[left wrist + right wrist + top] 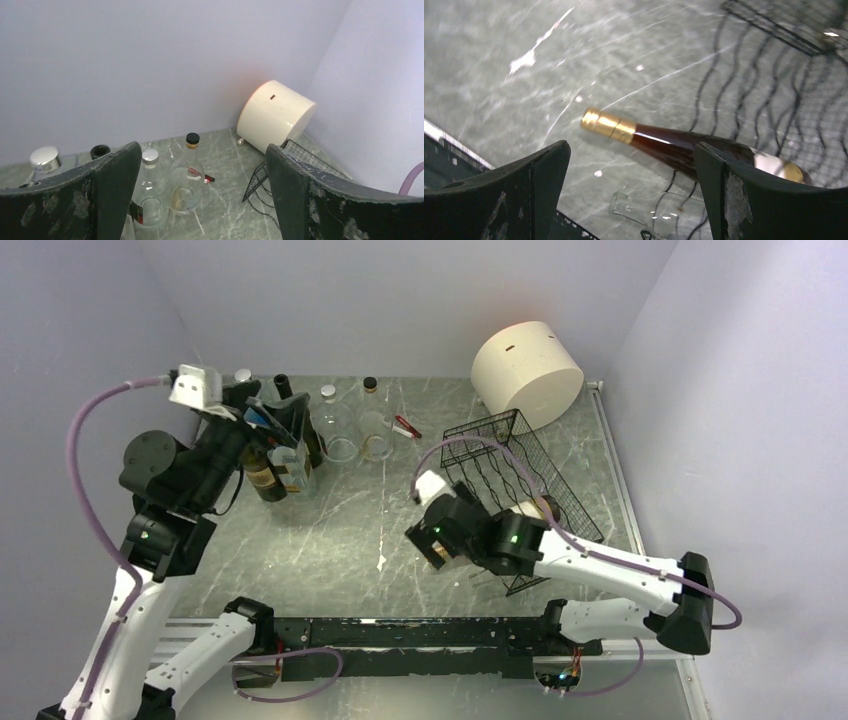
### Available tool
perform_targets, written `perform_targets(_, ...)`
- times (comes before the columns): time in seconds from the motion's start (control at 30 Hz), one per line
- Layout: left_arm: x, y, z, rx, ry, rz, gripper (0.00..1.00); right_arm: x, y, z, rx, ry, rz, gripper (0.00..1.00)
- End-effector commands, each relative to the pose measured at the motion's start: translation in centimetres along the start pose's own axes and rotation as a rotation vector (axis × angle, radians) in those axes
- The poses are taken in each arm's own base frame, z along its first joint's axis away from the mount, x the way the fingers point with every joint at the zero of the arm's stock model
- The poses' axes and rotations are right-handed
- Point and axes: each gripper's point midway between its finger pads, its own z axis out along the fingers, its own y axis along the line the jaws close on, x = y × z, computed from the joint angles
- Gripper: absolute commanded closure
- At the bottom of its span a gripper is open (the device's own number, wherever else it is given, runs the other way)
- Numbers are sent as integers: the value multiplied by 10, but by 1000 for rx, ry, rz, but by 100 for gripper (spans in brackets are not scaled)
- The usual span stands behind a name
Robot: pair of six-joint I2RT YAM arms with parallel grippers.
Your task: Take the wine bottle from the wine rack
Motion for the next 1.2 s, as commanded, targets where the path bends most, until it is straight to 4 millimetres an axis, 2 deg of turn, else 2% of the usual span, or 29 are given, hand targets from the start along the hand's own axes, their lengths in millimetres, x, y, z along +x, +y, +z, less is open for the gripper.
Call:
perform_targets(0.0,27,-23,10,203,5,150,3,25,56,10,-258,35,-222,0)
perform_targets(0.07,45,-15,13,187,35,182,3,31,70,14,-329,26,-307,0)
perform_targets(0.17,68,-5,15,162,70,215,4,40,72,21,-345,79,-442,0)
perform_targets(0.27,83,-3,10,173,78,223,5,65,59,34,-299,224,-603,0)
perform_targets(0.37,87,-8,3,212,66,226,5,94,41,44,-250,343,-758,3)
perform_targets(0.43,86,-8,-1,211,65,223,5,104,33,51,-222,360,-844,6)
perform_targets(0.57,86,-6,-5,201,39,222,5,97,26,63,-175,292,-942,16)
perform_targets(0.7,86,-2,-5,178,45,223,6,99,19,78,-120,282,-1046,33)
perform_targets(0.8,87,0,-5,170,46,224,6,103,7,87,-42,303,-1122,33)
perform_targets(1.0,89,0,-5,172,50,226,6,92,7,102,-23,254,-1149,33)
perform_targets(1.07,90,1,-4,167,51,227,6,95,2,108,-11,263,-1159,33)
perform_targets(1.17,92,2,-3,162,58,227,6,103,-3,116,-26,306,-1163,38)
